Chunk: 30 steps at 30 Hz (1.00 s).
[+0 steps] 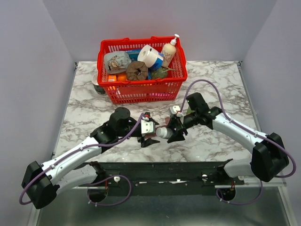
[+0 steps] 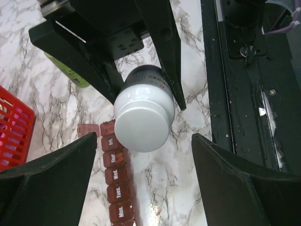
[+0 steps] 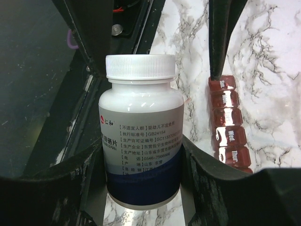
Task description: Sort the pills into containers
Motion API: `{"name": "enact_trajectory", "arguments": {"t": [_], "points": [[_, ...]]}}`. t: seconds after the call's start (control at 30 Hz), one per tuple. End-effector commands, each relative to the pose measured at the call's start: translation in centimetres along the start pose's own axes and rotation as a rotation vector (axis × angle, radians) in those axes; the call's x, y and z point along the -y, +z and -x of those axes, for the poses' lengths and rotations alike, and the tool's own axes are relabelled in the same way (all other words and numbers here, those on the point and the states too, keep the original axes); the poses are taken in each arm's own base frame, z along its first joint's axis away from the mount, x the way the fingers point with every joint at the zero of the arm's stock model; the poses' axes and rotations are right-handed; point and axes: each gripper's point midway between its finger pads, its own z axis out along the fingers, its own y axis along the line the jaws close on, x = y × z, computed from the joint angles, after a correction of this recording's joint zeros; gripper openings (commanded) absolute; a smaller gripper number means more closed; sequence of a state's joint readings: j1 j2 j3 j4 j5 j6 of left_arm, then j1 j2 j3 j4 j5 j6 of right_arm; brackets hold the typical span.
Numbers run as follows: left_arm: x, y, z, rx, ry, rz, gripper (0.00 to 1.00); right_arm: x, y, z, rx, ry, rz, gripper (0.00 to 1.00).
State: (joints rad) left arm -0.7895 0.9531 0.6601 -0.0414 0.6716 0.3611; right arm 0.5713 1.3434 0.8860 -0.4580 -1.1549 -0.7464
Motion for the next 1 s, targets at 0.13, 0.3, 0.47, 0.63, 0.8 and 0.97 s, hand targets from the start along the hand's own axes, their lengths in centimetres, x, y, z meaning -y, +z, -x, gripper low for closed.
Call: {"name": "enact_trajectory", "arguments": {"t": [0.13,0.3,0.47,0.63,0.8,0.97], "points": [[-0.1,0.5,3.3,0.106,0.013,-0.018,0.73,-0.2,0.3,1.4,0.034,-0.041,0.043,0.06],[0.0,0.7,2.8,0.079,-0.036,-0.030,0.33,-0.3,0.4,1.3,0.032,-0.039,0.044,0.06],[-0.1,0.5,3.5,0.094,-0.204,0.012,0.00,0.2,0.3,1.1,0.013,-0.036,0.022,0.06],[-0.5,0.1,4.5,0.153,-0.562,0.102,0.00,1.6,0.1,0.8,-0.015,-0.036,-0.061,0.05],[0.1,0.6,4.3,0.110,-0.899,0.105,0.00,3.0,-0.1,0.4,-0.046,-0.028,-0.131,0.05],[-0.9,1.5,3.7,0.067,-1.324,0.207,0.00,4.2,-0.3,-0.1,-0.076,-0.004,-0.192,0.05]]}}
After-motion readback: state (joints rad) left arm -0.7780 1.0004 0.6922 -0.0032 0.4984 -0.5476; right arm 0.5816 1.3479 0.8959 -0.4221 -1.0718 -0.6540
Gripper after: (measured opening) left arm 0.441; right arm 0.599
